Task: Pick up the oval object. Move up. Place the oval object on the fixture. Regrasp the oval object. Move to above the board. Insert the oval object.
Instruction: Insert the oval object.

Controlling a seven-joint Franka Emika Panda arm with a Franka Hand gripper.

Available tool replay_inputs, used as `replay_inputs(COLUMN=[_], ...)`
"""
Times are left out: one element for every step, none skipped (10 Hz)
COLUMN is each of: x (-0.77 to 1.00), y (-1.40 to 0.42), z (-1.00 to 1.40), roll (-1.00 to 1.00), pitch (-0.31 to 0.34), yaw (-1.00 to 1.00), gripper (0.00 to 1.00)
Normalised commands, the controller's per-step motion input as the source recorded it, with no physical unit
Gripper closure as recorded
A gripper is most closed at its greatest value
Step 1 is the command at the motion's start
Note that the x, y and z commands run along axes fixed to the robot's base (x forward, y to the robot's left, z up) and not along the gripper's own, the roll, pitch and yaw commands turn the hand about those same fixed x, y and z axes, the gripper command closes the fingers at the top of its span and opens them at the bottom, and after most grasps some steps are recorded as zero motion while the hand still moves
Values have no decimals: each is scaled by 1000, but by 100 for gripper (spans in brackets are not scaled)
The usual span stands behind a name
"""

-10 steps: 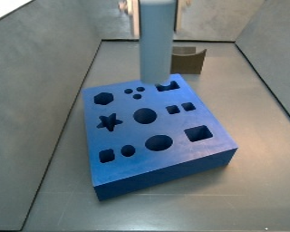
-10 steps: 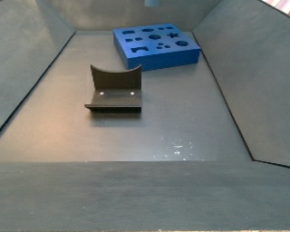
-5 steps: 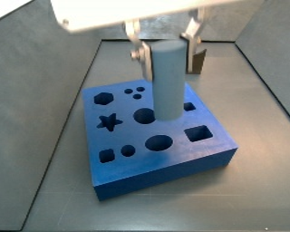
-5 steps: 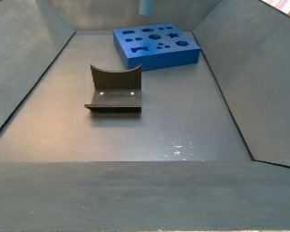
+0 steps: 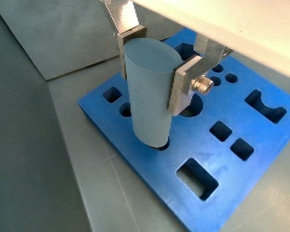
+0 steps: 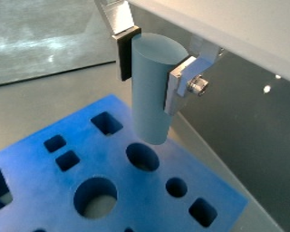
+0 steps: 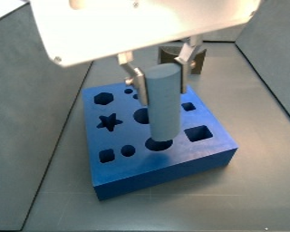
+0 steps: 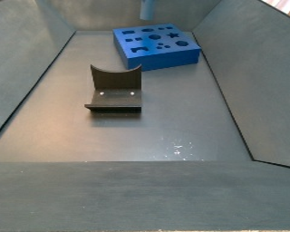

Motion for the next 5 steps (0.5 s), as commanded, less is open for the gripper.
replay_inputs(x=[-49,0,0,43,83], y=[3,0,0,-6,3], z=[-309,0,-31,-429,-540], roll=[281,7,10,263,274], pitch=[-89,0,0,-11,-11], yaw=[163,0,0,0,0], gripper=[100,100,100,100,100])
